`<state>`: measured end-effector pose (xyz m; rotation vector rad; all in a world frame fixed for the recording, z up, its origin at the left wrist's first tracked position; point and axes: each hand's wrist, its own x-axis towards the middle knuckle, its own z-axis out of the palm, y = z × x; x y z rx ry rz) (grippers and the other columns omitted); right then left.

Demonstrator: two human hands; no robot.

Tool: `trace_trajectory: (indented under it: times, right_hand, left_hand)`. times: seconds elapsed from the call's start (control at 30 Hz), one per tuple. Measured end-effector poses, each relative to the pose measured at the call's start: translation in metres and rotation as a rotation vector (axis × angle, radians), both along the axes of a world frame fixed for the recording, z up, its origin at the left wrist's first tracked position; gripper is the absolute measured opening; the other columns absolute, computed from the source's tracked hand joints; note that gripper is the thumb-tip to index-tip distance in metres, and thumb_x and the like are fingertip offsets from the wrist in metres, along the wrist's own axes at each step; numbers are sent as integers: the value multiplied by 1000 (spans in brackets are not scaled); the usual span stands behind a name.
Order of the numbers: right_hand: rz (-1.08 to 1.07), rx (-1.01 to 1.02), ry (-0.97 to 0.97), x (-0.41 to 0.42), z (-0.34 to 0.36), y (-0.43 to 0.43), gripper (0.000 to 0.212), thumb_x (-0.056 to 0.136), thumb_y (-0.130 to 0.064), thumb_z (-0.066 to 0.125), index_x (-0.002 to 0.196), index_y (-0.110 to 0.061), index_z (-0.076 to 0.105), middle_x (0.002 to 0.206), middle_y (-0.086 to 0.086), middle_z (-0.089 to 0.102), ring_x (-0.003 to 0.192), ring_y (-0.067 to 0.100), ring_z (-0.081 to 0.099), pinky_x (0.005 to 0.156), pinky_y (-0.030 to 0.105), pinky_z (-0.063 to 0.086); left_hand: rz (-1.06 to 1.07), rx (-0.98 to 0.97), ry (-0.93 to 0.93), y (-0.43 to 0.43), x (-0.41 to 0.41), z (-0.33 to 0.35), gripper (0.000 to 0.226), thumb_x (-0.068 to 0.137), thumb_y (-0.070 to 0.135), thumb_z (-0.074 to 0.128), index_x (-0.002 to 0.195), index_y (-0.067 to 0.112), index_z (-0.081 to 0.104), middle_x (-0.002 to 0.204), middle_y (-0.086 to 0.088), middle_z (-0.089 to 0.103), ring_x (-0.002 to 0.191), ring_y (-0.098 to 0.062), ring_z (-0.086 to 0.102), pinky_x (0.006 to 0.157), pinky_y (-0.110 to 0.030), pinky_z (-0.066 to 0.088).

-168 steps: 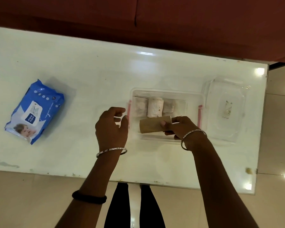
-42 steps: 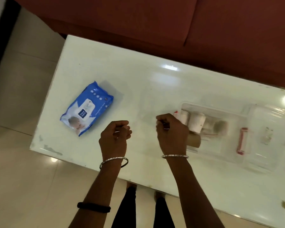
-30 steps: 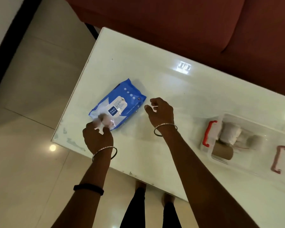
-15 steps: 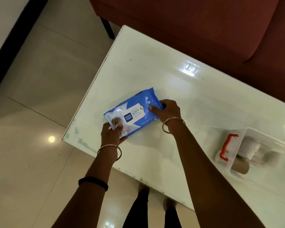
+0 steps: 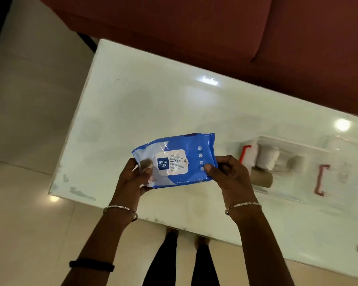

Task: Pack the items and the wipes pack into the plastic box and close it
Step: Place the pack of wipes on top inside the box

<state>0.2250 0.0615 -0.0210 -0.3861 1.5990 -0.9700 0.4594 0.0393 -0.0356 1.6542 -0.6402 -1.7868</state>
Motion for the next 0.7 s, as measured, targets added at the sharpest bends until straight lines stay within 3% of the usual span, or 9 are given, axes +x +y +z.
trace_trajectory:
  times: [0.17,0.33,0.43,0.53,0.6,0.7]
  right_hand:
    - [-172,-65,19,-60,36,37,34,76,-10,77,107,-9,63,99,9,78,89,17,75,67,19,56]
    - [-343,-68,59,-120,55,76,41,75,-17,73,116,-21,66,108,5,76,100,18,73,81,25,59]
    - [-424,1,141,-154,48,92,30,80,-14,72,109,-25,70,101,1,78,95,14,74,79,23,60]
    - [-489,79,202,-183,28,96,27,85,-7,69,110,-17,69,99,2,76,81,9,75,70,21,60]
    - [-503,113,245,-199,15,93,32,86,-3,68,117,-8,67,95,4,75,75,7,74,68,21,60]
    - [-455,156,338,-215,-2,85,33,86,-3,68,118,-4,67,98,12,74,81,17,72,79,32,60]
  left_hand:
    - [-194,-89,82,-9,-64,29,26,93,22,58,119,20,59,104,1,75,94,-11,72,72,-28,59]
    - [-390,-181,34,-9,-150,45,11,93,20,60,99,12,57,91,-1,74,83,-14,71,67,-30,55]
    - [-443,-175,-100,-4,-203,43,23,91,32,62,96,11,55,92,-12,73,84,-26,69,70,-37,52]
    - [-494,-179,-311,0,-244,33,30,89,41,60,96,12,56,91,-9,71,75,-22,63,62,-25,45]
    - [-510,-190,-393,1,-264,27,32,90,43,59,102,13,58,96,-6,71,80,-20,63,63,-23,43]
    - [-584,-228,-503,2,-278,18,32,93,39,55,107,11,57,104,-8,70,91,-25,64,72,-27,47]
